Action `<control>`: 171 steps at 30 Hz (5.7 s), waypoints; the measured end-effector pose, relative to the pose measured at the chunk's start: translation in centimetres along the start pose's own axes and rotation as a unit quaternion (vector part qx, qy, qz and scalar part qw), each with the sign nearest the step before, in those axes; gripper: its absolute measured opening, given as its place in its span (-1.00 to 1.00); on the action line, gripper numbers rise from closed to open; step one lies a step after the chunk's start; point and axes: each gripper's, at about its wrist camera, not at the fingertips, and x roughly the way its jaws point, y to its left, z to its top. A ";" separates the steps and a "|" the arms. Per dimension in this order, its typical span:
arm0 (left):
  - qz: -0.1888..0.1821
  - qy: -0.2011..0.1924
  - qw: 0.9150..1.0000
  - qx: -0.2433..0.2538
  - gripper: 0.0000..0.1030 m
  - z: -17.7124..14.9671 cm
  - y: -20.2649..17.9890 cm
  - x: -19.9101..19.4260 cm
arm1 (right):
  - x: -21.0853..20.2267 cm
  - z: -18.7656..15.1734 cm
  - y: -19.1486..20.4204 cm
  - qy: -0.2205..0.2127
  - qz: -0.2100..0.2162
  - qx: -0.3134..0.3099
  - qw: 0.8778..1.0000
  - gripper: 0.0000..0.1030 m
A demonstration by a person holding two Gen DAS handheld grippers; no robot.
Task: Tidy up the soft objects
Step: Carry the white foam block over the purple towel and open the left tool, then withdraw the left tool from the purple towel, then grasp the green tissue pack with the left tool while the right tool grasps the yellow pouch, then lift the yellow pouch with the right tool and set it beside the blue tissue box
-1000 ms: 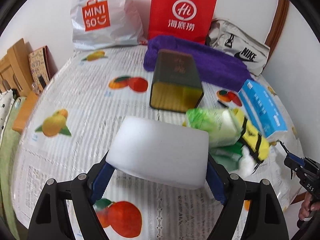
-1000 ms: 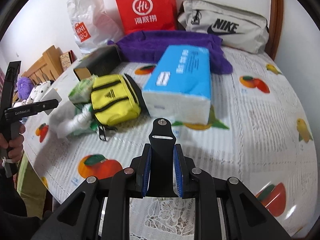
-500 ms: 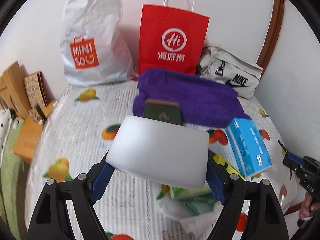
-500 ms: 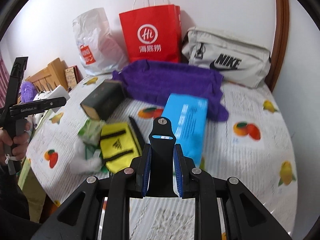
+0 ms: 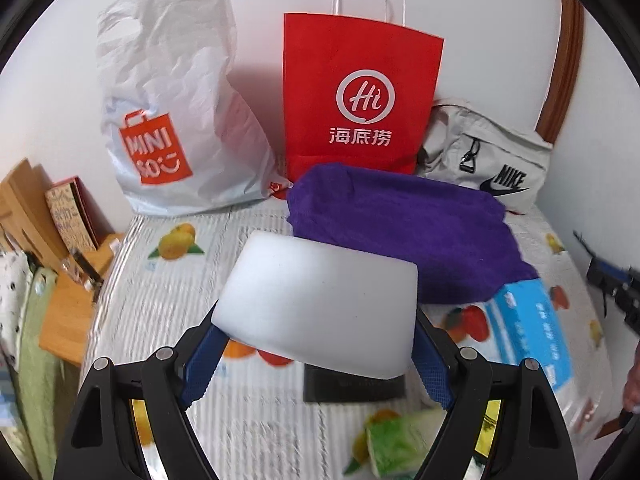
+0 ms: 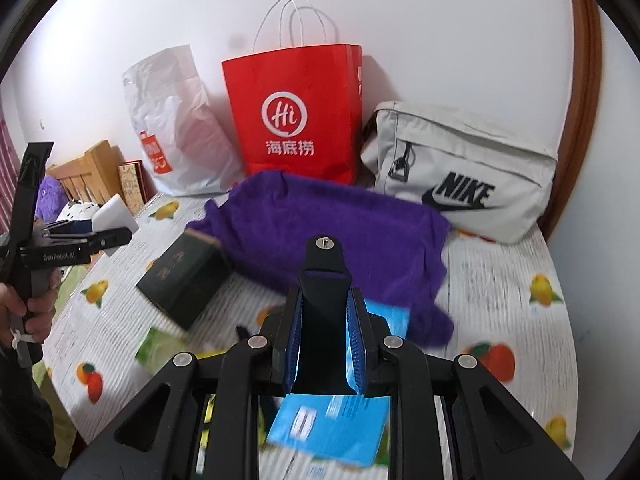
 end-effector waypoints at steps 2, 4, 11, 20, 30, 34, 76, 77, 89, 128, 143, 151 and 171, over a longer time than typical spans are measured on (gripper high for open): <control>-0.011 0.008 1.000 0.002 0.61 0.8 0.0 1.3 | 1.4 0.9 -0.5 0.003 -0.003 0.001 1.000 -0.57; -0.013 0.013 1.000 0.005 0.61 1.5 0.1 2.4 | 2.9 1.6 -1.1 0.009 -0.005 0.003 1.000 -0.57; -0.022 0.028 0.999 0.013 0.61 4.0 -0.4 6.2 | 9.0 3.6 -3.8 0.032 -0.005 0.018 0.999 -0.57; -0.049 0.048 0.997 0.019 0.61 7.2 -2.0 11.6 | 15.6 3.9 -6.8 0.092 -0.008 0.026 0.995 -0.57; -0.073 0.090 0.993 0.032 0.61 11.0 -4.7 18.9 | 18.2 2.9 -8.3 0.137 0.000 0.038 0.990 -0.56; -0.064 0.106 0.992 0.036 0.61 12.0 -5.4 21.0 | 18.6 2.6 -8.6 0.148 -0.005 0.037 0.988 -0.56; -0.047 0.099 0.993 0.043 0.96 1.2 -4.8 3.6 | 2.3 -3.6 -0.3 0.054 0.054 0.029 0.997 0.37; -0.050 0.099 0.993 0.039 0.96 0.1 -4.7 2.8 | 1.7 -4.3 0.2 0.056 0.057 0.030 0.996 0.37; -0.097 0.126 0.987 -0.008 0.96 -10.0 -5.6 2.3 | -3.0 -11.5 2.2 0.068 0.044 0.036 0.996 0.37; -0.088 0.105 0.990 -0.035 0.43 -13.7 -0.3 3.1 | 5.1 -12.0 10.4 0.116 0.037 -0.039 0.992 0.46; -0.112 0.104 0.987 -0.045 0.44 -13.8 0.5 3.4 | 1.7 -10.7 9.2 0.087 0.089 0.013 0.992 0.06; -0.103 0.102 0.988 -0.046 0.44 -13.8 0.3 3.2 | 0.6 -10.8 7.7 0.072 0.093 0.060 0.991 0.07; -0.101 0.104 0.989 -0.032 0.44 -14.7 -0.3 2.0 | 1.6 -15.0 7.3 0.147 0.038 0.049 0.987 0.55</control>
